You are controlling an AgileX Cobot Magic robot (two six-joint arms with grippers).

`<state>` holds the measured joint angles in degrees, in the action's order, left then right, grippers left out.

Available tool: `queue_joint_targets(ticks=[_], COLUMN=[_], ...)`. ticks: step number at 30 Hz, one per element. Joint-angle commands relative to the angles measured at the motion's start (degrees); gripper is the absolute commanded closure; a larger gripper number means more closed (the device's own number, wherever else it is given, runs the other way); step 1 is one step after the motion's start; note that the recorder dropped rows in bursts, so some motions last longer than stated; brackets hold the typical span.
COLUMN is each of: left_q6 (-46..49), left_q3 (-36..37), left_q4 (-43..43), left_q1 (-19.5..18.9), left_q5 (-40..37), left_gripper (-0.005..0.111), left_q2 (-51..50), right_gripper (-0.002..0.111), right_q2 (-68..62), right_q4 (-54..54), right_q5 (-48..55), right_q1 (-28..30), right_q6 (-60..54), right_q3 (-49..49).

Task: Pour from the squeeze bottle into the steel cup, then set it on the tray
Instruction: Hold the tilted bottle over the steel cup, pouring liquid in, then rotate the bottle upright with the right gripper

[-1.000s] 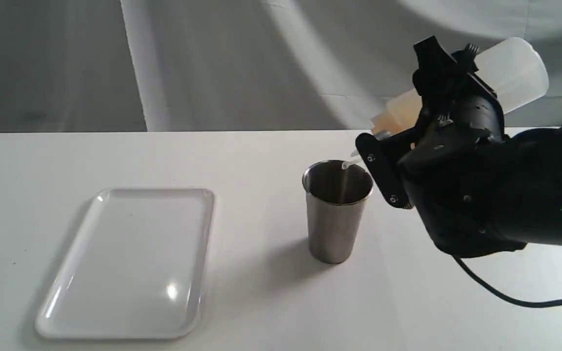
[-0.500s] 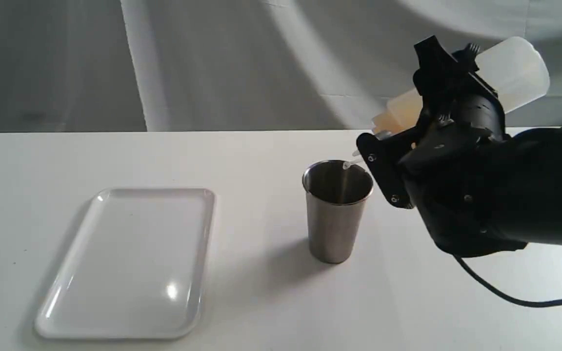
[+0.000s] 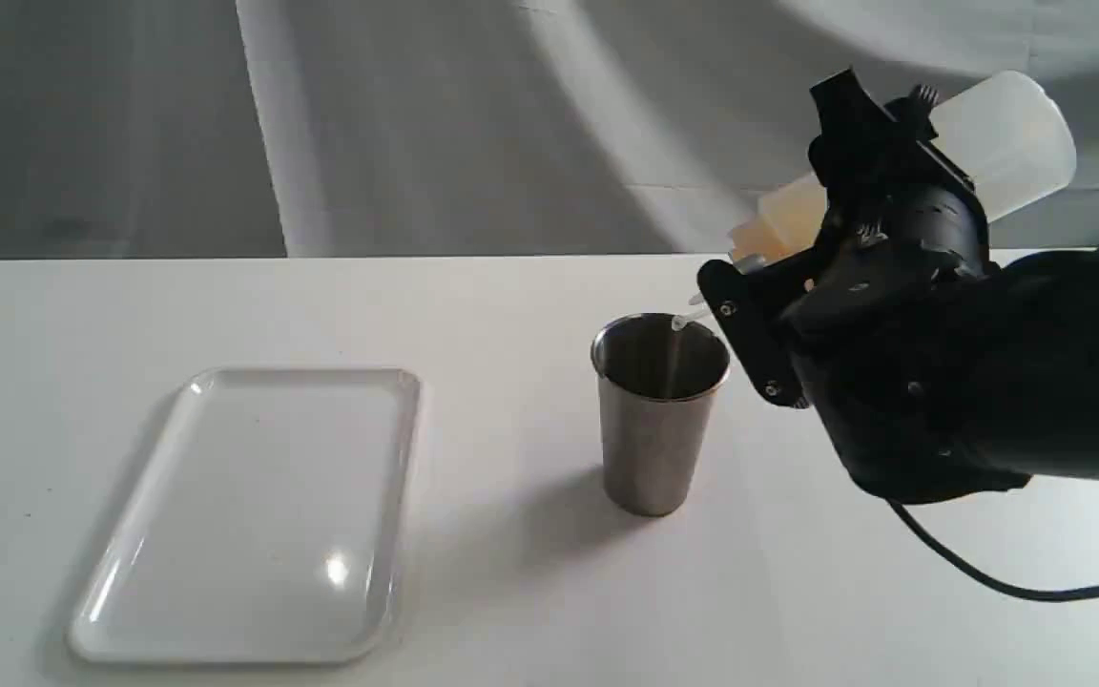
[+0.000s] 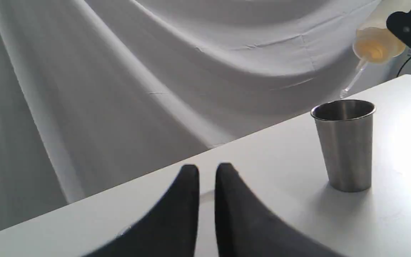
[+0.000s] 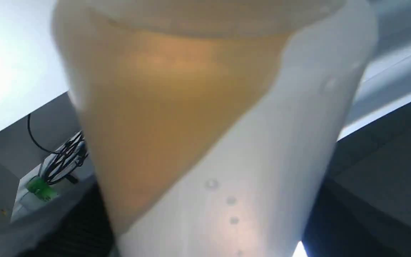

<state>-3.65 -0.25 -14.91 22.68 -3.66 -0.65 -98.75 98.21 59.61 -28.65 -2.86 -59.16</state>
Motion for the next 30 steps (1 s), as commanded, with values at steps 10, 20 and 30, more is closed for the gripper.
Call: queue_joint_targets(ticks=[10, 20, 30], left_q6=[-0.2, -0.2, -0.2], left_q3=[0.3, 0.3, 0.3], left_q4=[0.1, 0.1, 0.1], left_q1=[-0.1, -0.1, -0.1], left_q5=[0.4, 0.4, 0.4], left_gripper=[0.098, 0.098, 0.098], left_q2=[-0.2, -0.2, -0.2], right_gripper=[0.064, 0.064, 0.064], right_q2=[0.6, 0.6, 4.5], right_q4=[1.7, 0.0, -6.7], right_q5=[1.2, -0.5, -7.9], right_q1=[0.0, 0.7, 3.5], right_q6=[10.6, 23.2, 47.9], right_q3=[-0.7, -0.7, -0.6])
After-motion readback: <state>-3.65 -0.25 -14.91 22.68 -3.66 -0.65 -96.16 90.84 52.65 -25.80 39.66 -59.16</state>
